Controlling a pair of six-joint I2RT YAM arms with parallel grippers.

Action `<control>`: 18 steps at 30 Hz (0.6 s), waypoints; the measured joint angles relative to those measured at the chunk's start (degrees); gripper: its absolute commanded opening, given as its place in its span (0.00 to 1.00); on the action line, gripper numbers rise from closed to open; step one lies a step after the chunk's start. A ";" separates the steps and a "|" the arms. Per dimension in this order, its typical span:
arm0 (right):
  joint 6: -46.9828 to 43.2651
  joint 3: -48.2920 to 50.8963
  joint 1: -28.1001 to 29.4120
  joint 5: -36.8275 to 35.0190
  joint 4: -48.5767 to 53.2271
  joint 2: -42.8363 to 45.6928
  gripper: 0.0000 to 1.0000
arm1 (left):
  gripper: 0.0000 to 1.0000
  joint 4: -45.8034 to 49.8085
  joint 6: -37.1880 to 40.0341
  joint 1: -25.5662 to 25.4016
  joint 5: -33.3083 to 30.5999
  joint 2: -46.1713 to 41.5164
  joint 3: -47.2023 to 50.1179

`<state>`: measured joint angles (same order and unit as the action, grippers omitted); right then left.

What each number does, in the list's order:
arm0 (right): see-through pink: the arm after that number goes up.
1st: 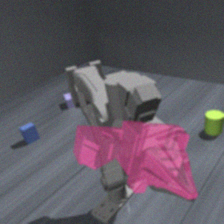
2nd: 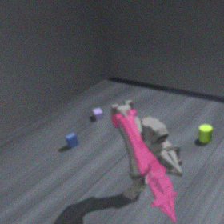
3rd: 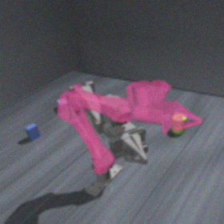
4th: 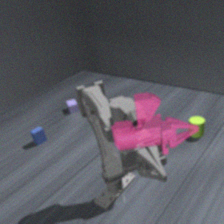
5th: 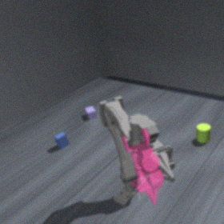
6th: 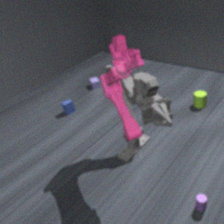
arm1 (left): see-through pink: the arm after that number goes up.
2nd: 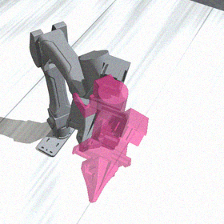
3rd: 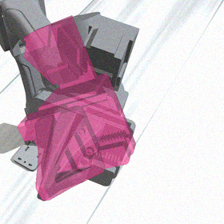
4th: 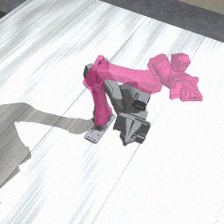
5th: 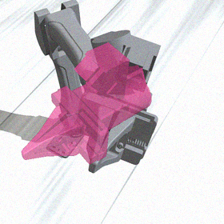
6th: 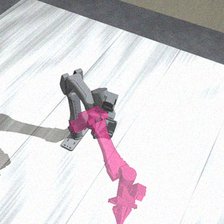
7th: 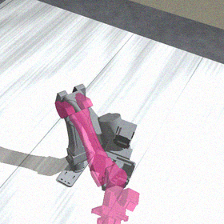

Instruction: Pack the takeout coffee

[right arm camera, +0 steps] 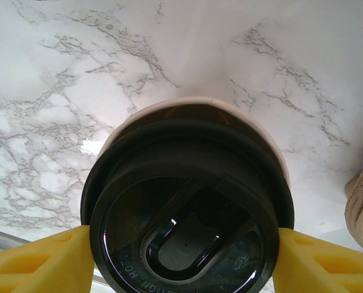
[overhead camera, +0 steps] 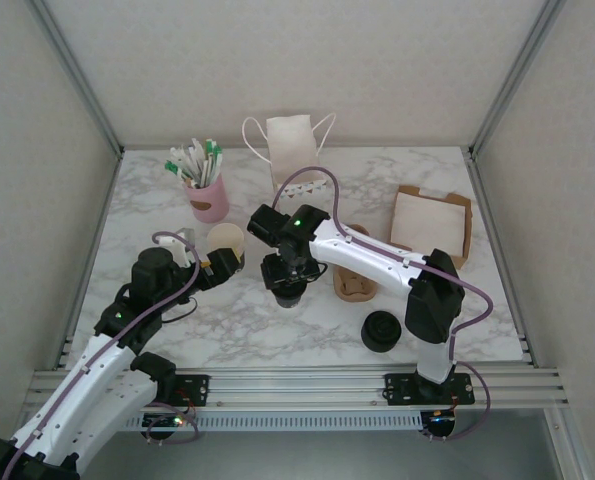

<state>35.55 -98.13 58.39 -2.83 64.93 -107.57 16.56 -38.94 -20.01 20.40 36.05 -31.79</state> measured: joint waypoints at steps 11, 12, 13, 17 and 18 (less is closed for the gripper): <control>0.00 -0.02 0.00 -0.87 -0.87 0.00 0.70 | 1.00 0.00 0.00 0.11 0.02 0.00 0.04; 0.00 -0.02 0.00 -0.90 -0.94 -0.02 0.70 | 1.00 0.00 0.00 0.15 0.02 0.00 0.04; 0.00 -0.04 0.00 -1.09 -0.96 -0.02 0.70 | 1.00 0.00 0.00 0.26 0.02 -0.02 0.04; 0.00 -0.24 0.00 -1.49 -1.07 -0.33 0.70 | 1.00 0.00 0.02 0.31 0.02 -0.02 0.04; 0.00 -0.24 0.00 -1.55 -1.07 -0.44 0.70 | 1.00 0.00 0.04 0.35 0.02 -0.02 0.04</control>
<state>35.55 -98.37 58.39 -4.38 63.86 -108.01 16.56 -38.89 -19.66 20.43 36.03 -31.75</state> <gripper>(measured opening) 0.702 0.996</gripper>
